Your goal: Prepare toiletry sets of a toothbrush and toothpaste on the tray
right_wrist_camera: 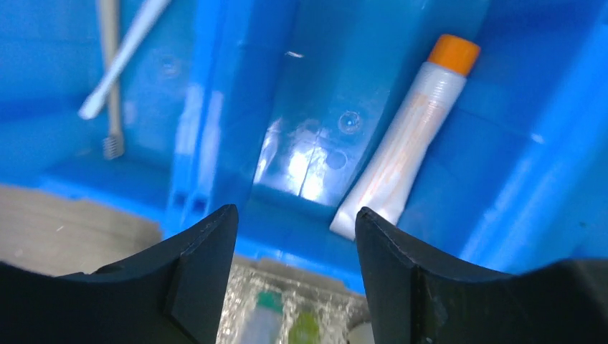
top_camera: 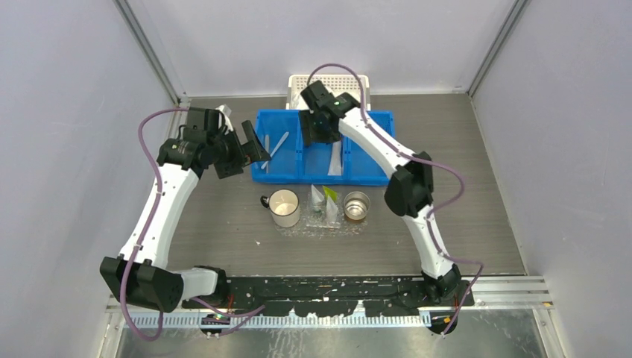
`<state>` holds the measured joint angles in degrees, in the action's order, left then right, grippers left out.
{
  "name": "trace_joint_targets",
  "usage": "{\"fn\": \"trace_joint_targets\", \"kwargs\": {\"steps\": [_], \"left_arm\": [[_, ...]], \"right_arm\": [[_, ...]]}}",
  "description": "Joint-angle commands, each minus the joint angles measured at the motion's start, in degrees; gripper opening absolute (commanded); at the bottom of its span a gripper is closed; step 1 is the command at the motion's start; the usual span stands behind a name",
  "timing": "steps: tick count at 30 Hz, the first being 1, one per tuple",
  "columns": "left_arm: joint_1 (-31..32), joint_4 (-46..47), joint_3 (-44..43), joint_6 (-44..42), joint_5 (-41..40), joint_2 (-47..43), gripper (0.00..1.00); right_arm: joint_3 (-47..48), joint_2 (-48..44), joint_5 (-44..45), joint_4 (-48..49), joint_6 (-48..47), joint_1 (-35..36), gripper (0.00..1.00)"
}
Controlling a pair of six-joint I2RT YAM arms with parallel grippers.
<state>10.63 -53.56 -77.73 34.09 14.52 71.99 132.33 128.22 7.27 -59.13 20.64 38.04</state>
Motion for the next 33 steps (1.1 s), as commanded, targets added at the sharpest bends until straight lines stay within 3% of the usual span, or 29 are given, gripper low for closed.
{"fn": "trace_joint_targets", "kwargs": {"steps": [1, 8, 13, 24, 33], "left_arm": [[-0.7, 1.7, 0.4, -2.0, 0.3, -1.6, 1.0], [-1.4, 2.6, 1.3, -3.1, 0.8, -1.3, 1.0], [-1.8, 3.9, 2.5, -3.4, 1.4, -0.7, 1.0], [-2.5, 5.4, 3.3, -3.3, 2.1, 1.2, 1.0], [-2.6, 5.6, 3.4, -3.2, 2.4, 1.7, 1.0]], "right_arm": [[7.3, 5.8, 2.6, -2.6, 4.5, -0.1, 0.67], [4.2, 9.6, 12.8, -2.5, 4.4, -1.0, 0.68], [-2.6, 5.9, 12.4, 2.2, 3.8, -2.3, 0.68], [-3.2, 7.2, 13.7, 2.4, 2.7, -3.5, 0.68], [-0.7, 11.6, 22.1, 1.6, 1.6, -2.2, 0.68]]}}
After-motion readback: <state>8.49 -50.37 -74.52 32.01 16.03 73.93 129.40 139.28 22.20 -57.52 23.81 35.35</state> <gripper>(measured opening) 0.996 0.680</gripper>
